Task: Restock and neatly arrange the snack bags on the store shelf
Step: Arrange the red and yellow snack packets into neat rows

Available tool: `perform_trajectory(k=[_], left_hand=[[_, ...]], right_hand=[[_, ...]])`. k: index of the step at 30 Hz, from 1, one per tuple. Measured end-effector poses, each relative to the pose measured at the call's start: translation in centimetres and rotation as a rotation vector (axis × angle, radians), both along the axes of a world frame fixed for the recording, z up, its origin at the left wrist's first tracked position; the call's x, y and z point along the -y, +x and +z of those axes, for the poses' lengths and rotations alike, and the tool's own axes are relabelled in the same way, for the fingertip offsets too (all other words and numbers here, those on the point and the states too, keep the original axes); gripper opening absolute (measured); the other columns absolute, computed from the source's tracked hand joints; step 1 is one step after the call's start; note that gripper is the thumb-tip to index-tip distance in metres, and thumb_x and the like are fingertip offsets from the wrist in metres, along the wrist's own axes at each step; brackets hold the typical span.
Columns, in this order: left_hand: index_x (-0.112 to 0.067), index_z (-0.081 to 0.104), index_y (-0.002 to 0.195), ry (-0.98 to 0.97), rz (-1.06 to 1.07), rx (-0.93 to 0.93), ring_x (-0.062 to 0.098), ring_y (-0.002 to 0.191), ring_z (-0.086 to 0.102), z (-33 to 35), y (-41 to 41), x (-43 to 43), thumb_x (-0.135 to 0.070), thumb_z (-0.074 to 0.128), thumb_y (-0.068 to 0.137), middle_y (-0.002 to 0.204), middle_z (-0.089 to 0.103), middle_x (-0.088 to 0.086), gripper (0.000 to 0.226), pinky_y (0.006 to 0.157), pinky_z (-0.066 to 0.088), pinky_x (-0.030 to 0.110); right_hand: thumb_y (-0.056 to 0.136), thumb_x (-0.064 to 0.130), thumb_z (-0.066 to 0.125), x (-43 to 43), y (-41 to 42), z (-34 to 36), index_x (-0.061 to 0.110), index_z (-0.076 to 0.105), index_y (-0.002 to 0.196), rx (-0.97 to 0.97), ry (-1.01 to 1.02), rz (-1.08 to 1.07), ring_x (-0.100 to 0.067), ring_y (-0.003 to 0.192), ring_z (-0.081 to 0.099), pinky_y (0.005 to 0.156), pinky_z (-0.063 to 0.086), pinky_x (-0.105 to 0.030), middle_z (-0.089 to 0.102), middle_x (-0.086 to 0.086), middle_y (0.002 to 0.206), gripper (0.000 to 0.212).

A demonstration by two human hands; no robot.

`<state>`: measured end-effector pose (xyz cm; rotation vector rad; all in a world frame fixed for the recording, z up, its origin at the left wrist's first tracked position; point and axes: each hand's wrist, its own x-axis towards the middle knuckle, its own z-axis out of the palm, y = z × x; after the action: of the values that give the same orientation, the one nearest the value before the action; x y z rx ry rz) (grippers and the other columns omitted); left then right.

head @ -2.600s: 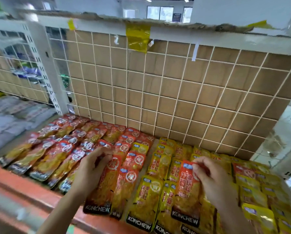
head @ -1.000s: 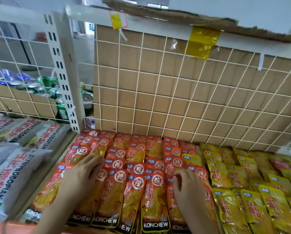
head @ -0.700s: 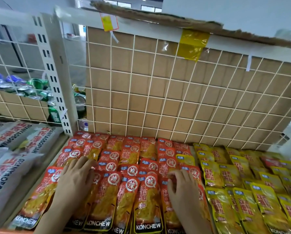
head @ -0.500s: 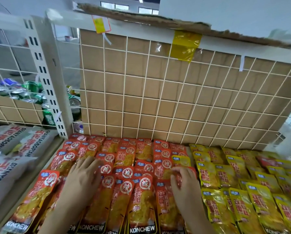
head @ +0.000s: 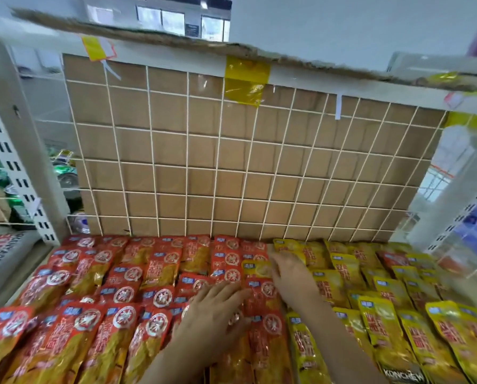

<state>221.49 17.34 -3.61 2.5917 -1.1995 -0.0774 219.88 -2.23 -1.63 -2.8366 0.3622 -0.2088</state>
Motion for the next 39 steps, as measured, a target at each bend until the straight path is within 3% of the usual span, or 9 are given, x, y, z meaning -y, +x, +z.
perform_trajectory(k=[1, 5, 13, 20, 24, 31, 34, 37, 39], left_hand=[[-0.04, 0.025, 0.143, 0.005, -0.01, 0.014, 0.004, 0.139, 0.018, -0.1, -0.1, 0.4, -0.076, -0.003, 0.079, 0.149, 0.019, -0.021, 0.078, 0.115, 0.009, 0.032], [-0.039, 0.057, 0.121, 0.112, 0.03, 0.012, 0.005, 0.108, 0.061, -1.2, -0.1, 0.7, -0.066, 0.008, 0.089, 0.123, 0.06, -0.016, 0.064, 0.088, 0.049, 0.031], [-0.038, 0.057, 0.119, 0.003, -0.004, 0.148, 0.006, 0.106, 0.063, -2.3, -0.1, 0.9, -0.066, 0.034, 0.079, 0.119, 0.063, -0.015, 0.054, 0.083, 0.052, 0.031], [-0.035, 0.047, 0.129, -0.009, 0.048, 0.102, 0.004, 0.107, 0.061, -1.6, -0.6, 0.7, -0.06, 0.014, 0.091, 0.12, 0.062, -0.016, 0.056, 0.084, 0.051, 0.029], [-0.036, 0.047, 0.129, -0.011, 0.024, 0.089, 0.005, 0.106, 0.062, -1.2, -0.8, 0.7, -0.063, 0.03, 0.084, 0.117, 0.063, -0.017, 0.055, 0.083, 0.052, 0.028], [-0.034, 0.051, 0.127, 0.017, -0.005, 0.101, 0.009, 0.107, 0.061, -1.3, -0.6, 0.5, -0.06, 0.035, 0.082, 0.12, 0.062, -0.012, 0.054, 0.083, 0.054, 0.033], [-0.033, 0.06, 0.115, 0.048, -0.005, 0.115, 0.01, 0.105, 0.062, -1.3, -0.4, 0.4, -0.058, 0.036, 0.081, 0.117, 0.063, -0.011, 0.049, 0.082, 0.054, 0.034], [-0.034, 0.065, 0.106, 0.085, -0.016, 0.108, 0.01, 0.102, 0.064, -1.1, -0.5, 0.4, -0.058, 0.036, 0.08, 0.114, 0.064, -0.011, 0.046, 0.081, 0.054, 0.034], [-0.034, 0.066, 0.103, 0.102, -0.023, 0.072, 0.009, 0.1, 0.064, -0.9, -0.6, 0.3, -0.058, 0.035, 0.079, 0.112, 0.064, -0.012, 0.046, 0.08, 0.054, 0.034]], right_hand=[[0.097, 0.027, 0.041, 0.0, 0.5, 0.0, 0.019, 0.043, 0.137, -0.036, -0.039, 0.007, -0.021, 0.124, 0.044, 0.102, 0.037, -0.031, 0.048, -0.003, 0.135, 0.04], [0.097, 0.036, 0.041, -0.1, 1.6, -0.3, 0.015, 0.042, 0.135, -0.165, -0.129, 0.029, -0.023, 0.127, 0.041, 0.104, 0.033, -0.033, 0.043, -0.007, 0.139, 0.044], [0.092, 0.025, 0.052, -0.1, 2.2, 0.0, 0.018, 0.056, 0.108, -0.032, 0.032, -0.007, -0.02, 0.107, 0.055, 0.087, 0.041, -0.029, 0.059, -0.001, 0.115, 0.018], [0.094, 0.021, 0.047, -0.5, 1.9, 1.1, 0.016, 0.054, 0.11, 0.09, 0.159, -0.102, -0.028, 0.096, 0.06, 0.07, 0.04, -0.03, 0.065, -0.009, 0.104, 0.018], [0.094, 0.021, 0.048, -0.8, 1.5, 1.7, 0.016, 0.055, 0.104, 0.213, 0.238, -0.16, -0.03, 0.088, 0.061, 0.072, 0.05, -0.037, 0.066, -0.011, 0.095, 0.013], [0.094, 0.02, 0.05, -0.6, 0.7, 2.3, 0.011, 0.057, 0.108, 0.433, 0.283, -0.242, -0.029, 0.085, 0.061, 0.068, 0.044, -0.035, 0.066, -0.011, 0.092, 0.017], [0.092, 0.014, 0.054, -0.3, -0.3, 2.6, 0.008, 0.059, 0.103, 0.595, 0.356, -0.253, -0.025, 0.076, 0.06, 0.066, 0.046, -0.037, 0.066, -0.007, 0.083, 0.013], [0.091, 0.008, 0.055, 0.4, -1.5, 3.0, 0.012, 0.057, 0.091, 0.724, 0.461, -0.277, -0.008, 0.062, 0.054, 0.062, 0.045, -0.032, 0.057, 0.011, 0.067, 0.004], [0.091, 0.008, 0.055, 1.3, -2.5, 3.3, 0.022, 0.052, 0.084, 0.777, 0.546, -0.322, -0.002, 0.062, 0.053, 0.061, 0.045, -0.029, 0.055, 0.013, 0.068, 0.016]])
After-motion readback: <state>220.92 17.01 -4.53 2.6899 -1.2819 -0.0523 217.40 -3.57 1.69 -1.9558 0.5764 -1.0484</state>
